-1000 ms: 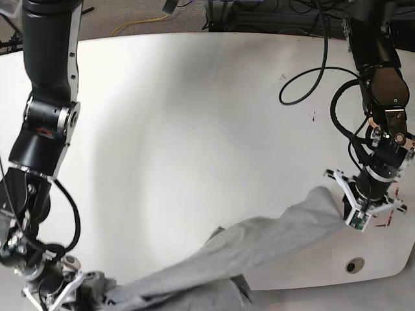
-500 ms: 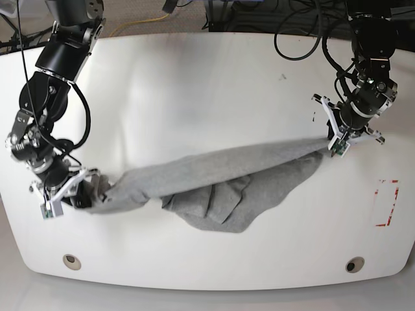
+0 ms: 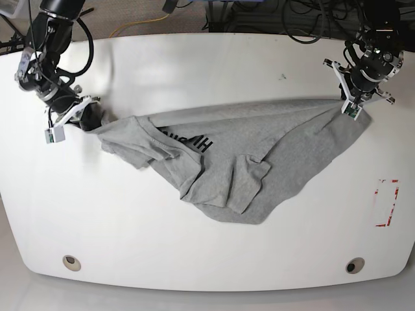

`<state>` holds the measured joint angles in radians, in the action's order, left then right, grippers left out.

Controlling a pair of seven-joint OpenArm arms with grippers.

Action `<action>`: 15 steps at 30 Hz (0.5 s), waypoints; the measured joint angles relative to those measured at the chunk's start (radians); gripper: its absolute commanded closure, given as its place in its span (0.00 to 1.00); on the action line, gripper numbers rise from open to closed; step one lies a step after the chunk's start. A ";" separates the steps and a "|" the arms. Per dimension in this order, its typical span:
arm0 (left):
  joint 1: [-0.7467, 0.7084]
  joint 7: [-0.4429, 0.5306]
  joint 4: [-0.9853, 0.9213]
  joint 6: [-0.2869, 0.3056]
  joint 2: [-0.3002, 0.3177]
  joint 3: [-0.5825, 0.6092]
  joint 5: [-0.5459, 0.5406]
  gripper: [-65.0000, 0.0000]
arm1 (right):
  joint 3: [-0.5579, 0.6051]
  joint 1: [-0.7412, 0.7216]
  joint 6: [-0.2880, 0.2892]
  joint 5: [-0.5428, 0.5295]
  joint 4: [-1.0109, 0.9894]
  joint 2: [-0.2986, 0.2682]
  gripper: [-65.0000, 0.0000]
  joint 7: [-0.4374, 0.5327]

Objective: Fold the T-shirt properly
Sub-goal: 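Stretch the shirt between both grippers and lay it on the table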

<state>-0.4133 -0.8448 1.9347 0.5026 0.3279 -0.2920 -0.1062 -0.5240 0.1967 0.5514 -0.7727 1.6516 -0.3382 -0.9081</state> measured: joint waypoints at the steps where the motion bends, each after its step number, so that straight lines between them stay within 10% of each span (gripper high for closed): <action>1: -0.011 0.000 0.000 0.000 0.001 -0.011 0.001 1.00 | 0.000 0.022 0.003 -0.016 0.003 -0.002 1.00 0.006; 10: -0.072 0.031 0.001 0.005 -0.007 -0.101 -0.007 1.00 | 0.002 0.144 0.006 -0.047 0.003 -0.003 0.97 0.006; 15: -0.097 0.068 0.001 0.048 -0.068 -0.142 0.004 1.00 | 0.000 0.179 -0.002 -0.034 0.034 0.001 0.52 0.006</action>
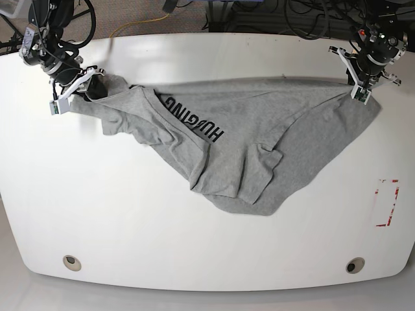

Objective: Fold the T-shirt properly
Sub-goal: 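Stretch the shirt between both grippers and lay it on the table, then release with the right gripper and regrasp the shirt near the printed text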

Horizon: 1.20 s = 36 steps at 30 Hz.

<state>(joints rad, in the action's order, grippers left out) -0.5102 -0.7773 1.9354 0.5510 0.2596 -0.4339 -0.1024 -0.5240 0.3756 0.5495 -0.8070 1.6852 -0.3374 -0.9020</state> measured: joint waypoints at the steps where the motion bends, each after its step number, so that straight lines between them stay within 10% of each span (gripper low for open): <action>1: -0.003 -0.002 0.000 0.001 -0.004 -0.002 0.004 1.00 | -0.001 0.006 0.000 0.002 0.013 0.000 0.43 0.001; 5: -0.008 -0.003 0.000 0.004 -0.002 -0.005 0.013 1.00 | 0.000 0.028 -0.001 -0.010 0.111 0.002 0.23 0.004; 28: -0.008 -0.003 -0.001 0.004 -0.021 -0.005 0.015 1.00 | 0.183 -0.011 -0.012 -0.022 0.258 0.062 0.25 -0.036; 36: -0.007 -0.003 -0.001 0.004 -0.021 -0.005 0.015 1.00 | 0.362 -0.220 -0.010 0.177 0.168 0.159 0.25 -0.029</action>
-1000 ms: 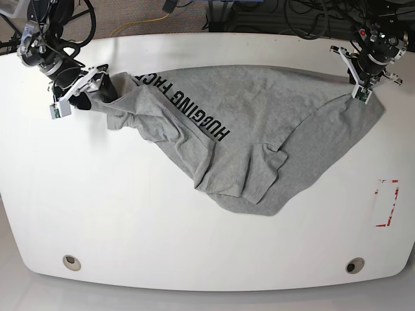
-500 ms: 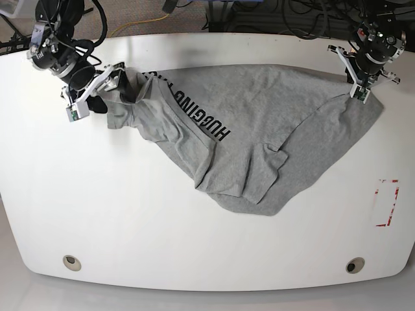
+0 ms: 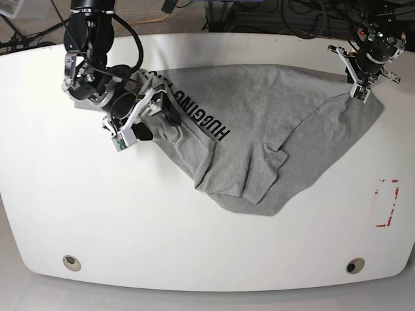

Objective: Fold the T-shirt properly
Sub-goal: 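Release with the right gripper and regrasp the shirt near the printed text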

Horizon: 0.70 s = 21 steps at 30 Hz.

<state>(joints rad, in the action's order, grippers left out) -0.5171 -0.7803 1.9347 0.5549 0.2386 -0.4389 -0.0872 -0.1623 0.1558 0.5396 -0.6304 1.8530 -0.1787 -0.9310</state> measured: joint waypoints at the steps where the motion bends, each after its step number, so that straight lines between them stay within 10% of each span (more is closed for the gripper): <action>1: 0.001 0.000 0.000 0.000 -0.002 0.001 -0.001 1.00 | 0.017 -0.019 0.000 0.040 -0.020 0.008 0.25 -0.004; 21: 0.002 0.000 0.000 0.000 0.000 0.000 0.000 1.00 | 0.089 -0.332 0.003 0.364 -0.391 0.224 0.25 0.010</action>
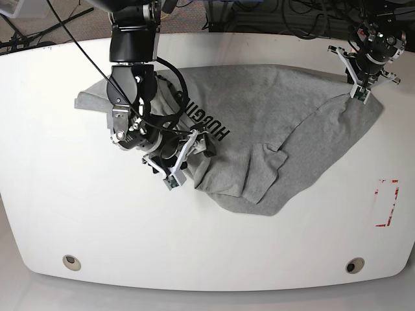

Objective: Fold the T-shirt properly
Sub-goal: 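Release with the right gripper and regrasp the shirt near the printed text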

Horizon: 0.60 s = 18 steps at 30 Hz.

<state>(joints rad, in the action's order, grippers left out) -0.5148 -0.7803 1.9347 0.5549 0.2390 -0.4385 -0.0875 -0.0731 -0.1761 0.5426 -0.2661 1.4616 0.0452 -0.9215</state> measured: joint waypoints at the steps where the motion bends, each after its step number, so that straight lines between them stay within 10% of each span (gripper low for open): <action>1: 0.000 0.000 0.000 0.000 0.000 0.000 0.000 1.00 | 0.002 -0.001 -0.001 0.001 -0.009 0.003 0.25 -0.002; 18: 0.018 0.000 0.000 0.000 0.000 0.000 -0.002 1.00 | 0.104 -0.021 -0.310 0.001 -0.103 -0.004 0.25 0.134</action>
<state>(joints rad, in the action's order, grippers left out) -0.4969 -0.7799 1.9347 0.5549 0.2386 -0.4385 -0.0891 0.0307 -0.1970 0.2325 -0.2653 1.3586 0.0410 -0.7876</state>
